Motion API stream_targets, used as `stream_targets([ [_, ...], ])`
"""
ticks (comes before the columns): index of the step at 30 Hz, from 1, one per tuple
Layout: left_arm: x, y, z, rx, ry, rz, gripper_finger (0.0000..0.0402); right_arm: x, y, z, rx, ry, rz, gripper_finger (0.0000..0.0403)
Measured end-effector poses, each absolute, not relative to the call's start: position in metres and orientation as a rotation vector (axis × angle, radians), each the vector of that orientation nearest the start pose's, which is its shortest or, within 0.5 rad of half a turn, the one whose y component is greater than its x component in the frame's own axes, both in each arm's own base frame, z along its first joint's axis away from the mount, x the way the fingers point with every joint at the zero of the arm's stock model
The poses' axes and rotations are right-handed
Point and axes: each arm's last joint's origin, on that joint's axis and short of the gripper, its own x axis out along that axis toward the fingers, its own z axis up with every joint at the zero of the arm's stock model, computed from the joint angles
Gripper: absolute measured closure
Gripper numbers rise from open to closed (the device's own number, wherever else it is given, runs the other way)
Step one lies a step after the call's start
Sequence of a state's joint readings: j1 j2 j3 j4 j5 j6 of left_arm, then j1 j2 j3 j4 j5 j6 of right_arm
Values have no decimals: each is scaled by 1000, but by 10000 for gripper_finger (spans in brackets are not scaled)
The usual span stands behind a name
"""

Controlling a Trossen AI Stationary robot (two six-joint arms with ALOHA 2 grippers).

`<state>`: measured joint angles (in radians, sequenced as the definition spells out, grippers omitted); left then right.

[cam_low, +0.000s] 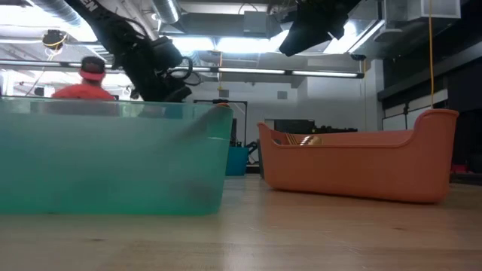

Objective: Sort silverware by color (type)
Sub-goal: Put the orange fork into the green bin

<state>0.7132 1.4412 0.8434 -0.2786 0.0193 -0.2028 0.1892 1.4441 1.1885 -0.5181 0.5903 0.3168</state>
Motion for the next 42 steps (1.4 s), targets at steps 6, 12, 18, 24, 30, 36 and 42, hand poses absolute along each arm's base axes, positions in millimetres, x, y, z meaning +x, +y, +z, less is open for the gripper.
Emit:
stream_targets([
  [6, 227, 188, 227, -494, 710, 671, 221, 302, 41, 297, 4, 649, -487, 288],
  [12, 244, 173, 250, -525, 711, 480, 221, 302, 43, 297, 19, 660, -451, 288],
  [18, 256, 145, 261, -512, 839, 405, 221, 303, 44, 296, 36, 673, -410, 288],
  [24, 265, 103, 256, -491, 990, 359, 221, 303, 44, 296, 29, 675, -407, 288],
  [30, 267, 64, 251, -462, 1112, 395, 221, 303, 44, 296, 28, 675, -407, 288],
  [36, 265, 36, 246, -424, 1175, 475, 221, 303, 44, 296, 27, 676, -407, 288],
  [42, 255, 18, 221, -405, 1262, 475, 221, 302, 44, 296, 25, 681, -407, 288],
])
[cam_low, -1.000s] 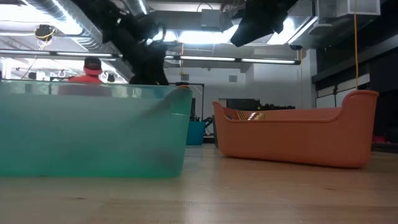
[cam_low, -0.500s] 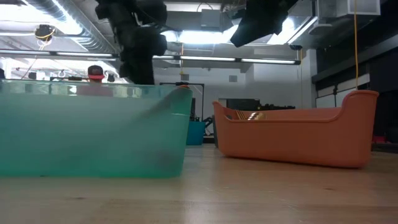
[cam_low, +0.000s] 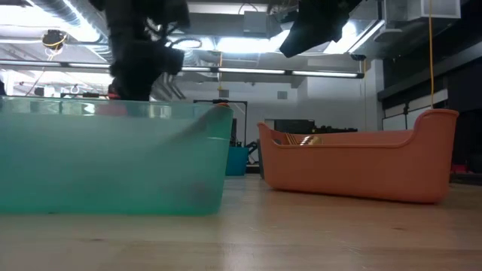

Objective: Sort silverware by color (type)
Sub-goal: Put the orange fork into the green bin

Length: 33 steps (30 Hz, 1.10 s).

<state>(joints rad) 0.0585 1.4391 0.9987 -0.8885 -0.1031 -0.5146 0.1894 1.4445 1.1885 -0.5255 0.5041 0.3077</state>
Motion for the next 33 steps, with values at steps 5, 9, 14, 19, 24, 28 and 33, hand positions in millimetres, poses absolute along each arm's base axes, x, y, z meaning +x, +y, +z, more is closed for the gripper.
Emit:
stream_targets([
  [5, 239, 12, 195, -338, 1388, 426, 221, 302, 44, 296, 25, 681, -407, 288],
  [9, 227, 12, 184, -257, 1490, 377, 221, 302, 44, 296, 25, 681, -407, 288],
  [14, 219, 12, 175, -169, 1554, 314, 221, 302, 44, 296, 25, 681, -407, 288],
  [19, 211, 10, 166, -106, 1602, 257, 221, 302, 44, 296, 25, 681, -407, 288],
  [24, 202, 8, 155, -94, 1646, 251, 221, 302, 44, 296, 25, 681, -407, 288],
  [28, 198, 8, 151, -89, 1662, 248, 221, 302, 44, 296, 25, 681, -407, 288],
  [33, 199, 8, 151, -85, 1655, 239, 221, 302, 44, 296, 25, 681, -407, 288],
])
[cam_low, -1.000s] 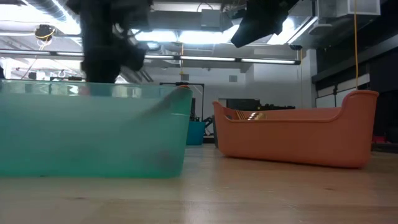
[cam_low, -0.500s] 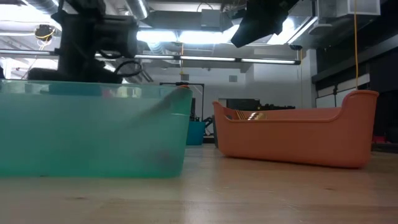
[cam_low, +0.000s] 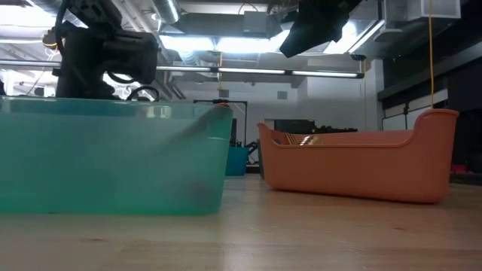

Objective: Sort silverware by color (type)
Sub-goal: Put the orange fork into the green bin

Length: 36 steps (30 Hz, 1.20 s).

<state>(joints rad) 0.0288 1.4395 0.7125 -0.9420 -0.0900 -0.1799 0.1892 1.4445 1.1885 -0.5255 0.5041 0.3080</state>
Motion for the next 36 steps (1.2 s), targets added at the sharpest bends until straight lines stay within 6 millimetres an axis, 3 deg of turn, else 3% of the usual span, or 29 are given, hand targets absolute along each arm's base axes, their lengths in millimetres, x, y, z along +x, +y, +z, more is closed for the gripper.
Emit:
stream_targets([
  [36, 205, -2, 145, -55, 1564, 191, 222, 302, 44, 296, 26, 681, -407, 288],
])
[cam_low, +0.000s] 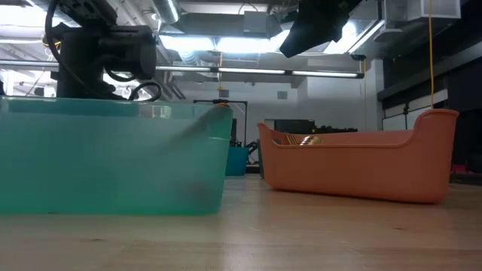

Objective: Sort silverware by color (type)
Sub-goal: Put the orange fork into the green bin

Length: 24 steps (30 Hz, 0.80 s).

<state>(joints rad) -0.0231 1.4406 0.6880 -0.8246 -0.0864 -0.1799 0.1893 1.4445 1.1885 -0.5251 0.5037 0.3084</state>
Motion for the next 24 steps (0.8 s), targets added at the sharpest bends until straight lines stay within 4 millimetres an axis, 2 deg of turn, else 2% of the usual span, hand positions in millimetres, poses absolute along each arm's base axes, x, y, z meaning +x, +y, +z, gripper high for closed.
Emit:
stream_targets([
  [7, 206, -2, 141, -52, 1580, 193, 222, 302, 44, 296, 26, 681, -407, 288],
  [11, 209, -2, 136, -51, 1609, 193, 236, 302, 44, 296, 26, 681, -407, 288],
  [24, 209, -3, 133, -64, 1624, 181, 352, 302, 44, 296, 26, 681, -407, 288],
])
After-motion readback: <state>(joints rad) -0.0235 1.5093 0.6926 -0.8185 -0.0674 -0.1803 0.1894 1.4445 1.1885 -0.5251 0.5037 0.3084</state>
